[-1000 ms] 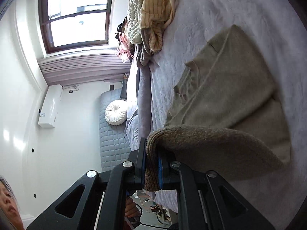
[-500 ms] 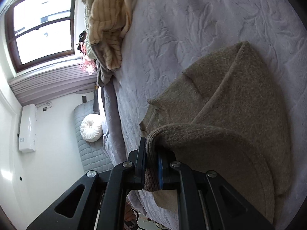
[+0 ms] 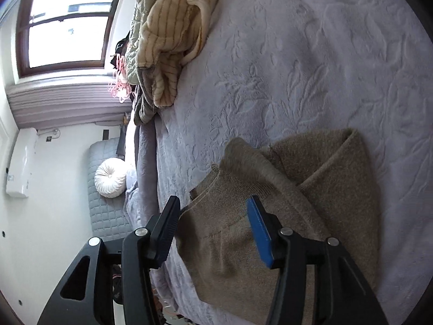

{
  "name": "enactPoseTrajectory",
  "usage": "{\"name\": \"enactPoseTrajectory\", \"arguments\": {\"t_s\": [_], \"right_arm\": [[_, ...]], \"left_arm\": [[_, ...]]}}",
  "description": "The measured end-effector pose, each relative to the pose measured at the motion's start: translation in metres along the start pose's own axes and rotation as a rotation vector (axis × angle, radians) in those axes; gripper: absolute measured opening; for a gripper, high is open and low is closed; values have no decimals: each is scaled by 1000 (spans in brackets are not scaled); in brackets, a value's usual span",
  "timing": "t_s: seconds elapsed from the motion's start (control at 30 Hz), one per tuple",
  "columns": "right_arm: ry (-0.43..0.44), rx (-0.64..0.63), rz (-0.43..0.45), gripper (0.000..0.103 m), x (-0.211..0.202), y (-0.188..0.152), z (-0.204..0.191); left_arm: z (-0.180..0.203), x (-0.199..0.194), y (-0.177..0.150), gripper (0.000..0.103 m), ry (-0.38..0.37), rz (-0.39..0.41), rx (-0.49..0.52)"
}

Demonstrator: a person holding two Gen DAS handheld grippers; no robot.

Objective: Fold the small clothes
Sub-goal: 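Lift the held hem up toward the collar and open both grippers, then close both grippers and press the folded hem flat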

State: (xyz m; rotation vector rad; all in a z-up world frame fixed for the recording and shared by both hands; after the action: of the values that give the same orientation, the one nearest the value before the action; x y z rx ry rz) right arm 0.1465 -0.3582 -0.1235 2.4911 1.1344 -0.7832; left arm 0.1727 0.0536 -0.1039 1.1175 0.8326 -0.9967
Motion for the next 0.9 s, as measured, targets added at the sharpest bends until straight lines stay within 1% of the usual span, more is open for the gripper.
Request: {"name": "enactPoseTrajectory", "arguments": {"t_s": [0.07, 0.17, 0.2, 0.27, 0.3, 0.37, 0.43, 0.5, 0.53, 0.57, 0.6, 0.63, 0.7, 0.73, 0.77, 0.8, 0.83, 0.9], "right_arm": [[-52, -55, -28, 36, 2, -5, -1], [-129, -146, -80, 34, 18, -11, 0], [-147, -162, -98, 34, 26, -13, 1], [-168, -181, -126, 34, 44, -13, 3], [-182, -192, -133, 34, 51, -12, 5], [-228, -225, -136, 34, 65, -6, 9], [-269, -237, -118, 34, 70, 4, 17], [-293, -220, -82, 34, 67, 18, 28], [-292, -200, -66, 32, 64, 25, 34], [-278, -174, -59, 28, 62, 30, 39], [-258, -146, -56, 27, 60, 34, 43], [-245, -129, -51, 27, 56, 35, 46], [-252, -125, -31, 28, 50, 37, 48], [-262, -125, -17, 30, 44, 38, 48], [-286, -122, 0, 32, 39, 39, 50], [-310, -114, 11, 40, 33, 40, 52], [-316, -103, 18, 42, 27, 40, 55], [-297, -71, 22, 43, 13, 37, 58]], "left_arm": [[4, 9, -11, 78, -47, -59, 18], [25, 29, -28, 78, -142, -150, 44], [34, 37, -31, 78, -167, -169, 46], [48, 55, -31, 78, -186, -181, 42], [52, 63, -28, 78, -183, -179, 36], [51, 77, -16, 78, -146, -155, 14], [41, 87, -1, 78, -102, -119, -18], [24, 95, 11, 78, -79, -102, -60], [15, 97, 16, 78, -60, -92, -75], [2, 100, 20, 78, -7, -87, -86], [-6, 101, 22, 78, 12, -88, -94], [-14, 101, 24, 78, 10, -90, -110], [-24, 97, 24, 78, -6, -94, -137], [-25, 93, 23, 78, -8, -93, -131], [-25, 88, 23, 78, 4, -91, -112], [-26, 83, 21, 78, 36, -92, -86], [-26, 78, 18, 78, 60, -96, -56], [-26, 68, 8, 78, 58, -113, -20]]}}
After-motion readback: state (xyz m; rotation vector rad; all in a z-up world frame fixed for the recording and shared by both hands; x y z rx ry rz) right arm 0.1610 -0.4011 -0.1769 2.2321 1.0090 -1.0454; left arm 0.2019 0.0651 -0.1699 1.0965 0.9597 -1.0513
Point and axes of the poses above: each gripper's, at about its wrist camera, not at the fingertips, and x roughly the way its jaws point, z to its right, y to its top, the point moved 9 cm from there along x, roughly the way its jaws point
